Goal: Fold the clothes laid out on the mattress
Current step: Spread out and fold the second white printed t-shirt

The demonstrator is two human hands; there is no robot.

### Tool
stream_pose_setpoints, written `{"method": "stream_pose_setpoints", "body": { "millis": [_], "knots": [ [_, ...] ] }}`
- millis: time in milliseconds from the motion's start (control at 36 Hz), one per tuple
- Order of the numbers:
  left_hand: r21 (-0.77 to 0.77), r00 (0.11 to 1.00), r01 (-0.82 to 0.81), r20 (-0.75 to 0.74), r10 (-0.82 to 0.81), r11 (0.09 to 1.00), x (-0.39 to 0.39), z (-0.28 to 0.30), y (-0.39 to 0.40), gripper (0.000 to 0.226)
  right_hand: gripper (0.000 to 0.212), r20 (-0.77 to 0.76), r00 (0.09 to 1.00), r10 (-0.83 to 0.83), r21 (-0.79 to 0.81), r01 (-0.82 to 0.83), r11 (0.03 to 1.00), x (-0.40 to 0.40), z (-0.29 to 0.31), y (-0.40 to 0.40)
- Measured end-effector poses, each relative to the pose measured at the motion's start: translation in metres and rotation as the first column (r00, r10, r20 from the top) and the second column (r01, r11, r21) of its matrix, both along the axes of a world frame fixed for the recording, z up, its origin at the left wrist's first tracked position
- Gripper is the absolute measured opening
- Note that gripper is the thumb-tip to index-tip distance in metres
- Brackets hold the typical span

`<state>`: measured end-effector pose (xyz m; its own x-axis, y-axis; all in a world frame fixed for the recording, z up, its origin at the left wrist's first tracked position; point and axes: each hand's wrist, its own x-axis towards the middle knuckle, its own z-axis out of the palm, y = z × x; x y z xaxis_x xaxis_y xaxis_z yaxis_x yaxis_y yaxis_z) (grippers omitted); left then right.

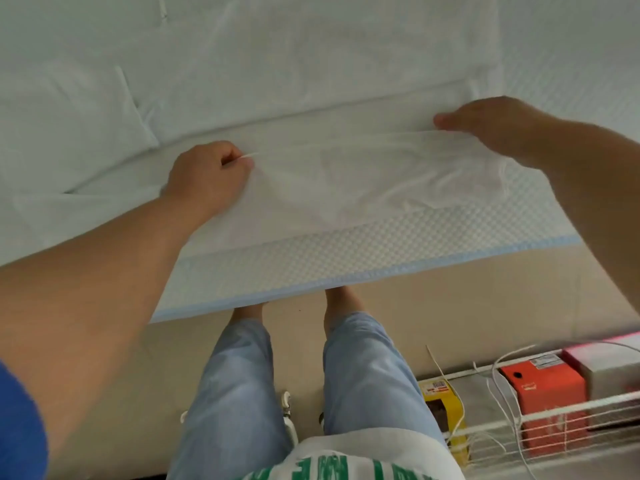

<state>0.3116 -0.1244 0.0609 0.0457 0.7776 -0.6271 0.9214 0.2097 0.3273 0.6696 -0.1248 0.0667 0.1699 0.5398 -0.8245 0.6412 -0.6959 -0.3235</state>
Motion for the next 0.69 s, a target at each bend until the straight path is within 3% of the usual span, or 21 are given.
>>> {"method": "stream_pose_setpoints", "body": {
  "millis": [167,250,333,389,472,556,694],
  "knots": [
    [-0.03,0.998,-0.059,-0.002,0.059,0.998,-0.001,-0.001,0.0,0.022,0.043,0.092,0.97,0.227,0.042,-0.231,0.972,0.019,0.007,-0.022],
    [-0.039,0.997,-0.081,-0.012,0.08,0.996,-0.002,0.003,-0.003,0.025,0.036,0.111,0.981,0.161,0.187,-0.18,0.966,0.024,0.008,-0.039],
    [-0.04,0.998,-0.065,-0.012,0.064,0.997,-0.002,0.004,-0.005,0.024,0.016,0.071,0.996,-0.052,0.343,0.025,0.939,0.024,0.008,-0.045],
    [-0.04,0.998,-0.06,-0.012,0.06,0.997,0.0,0.005,-0.005,0.024,0.008,-0.005,0.981,-0.193,0.335,0.183,0.924,0.026,0.008,-0.042],
    [-0.002,1.0,-0.016,0.005,0.016,1.0,0.009,0.003,-0.003,0.022,0.013,-0.122,0.918,-0.376,0.191,0.394,0.899,0.033,-0.001,-0.038],
    [0.023,0.999,0.046,-0.009,-0.046,0.999,0.028,0.001,0.001,0.022,0.021,-0.027,0.92,-0.391,0.158,0.39,0.907,0.035,-0.01,-0.035],
    [0.02,0.991,0.131,0.013,-0.131,0.991,0.071,-0.004,0.007,0.026,0.029,0.141,0.943,-0.303,0.295,0.252,0.922,0.022,-0.013,-0.038]
  ]
}}
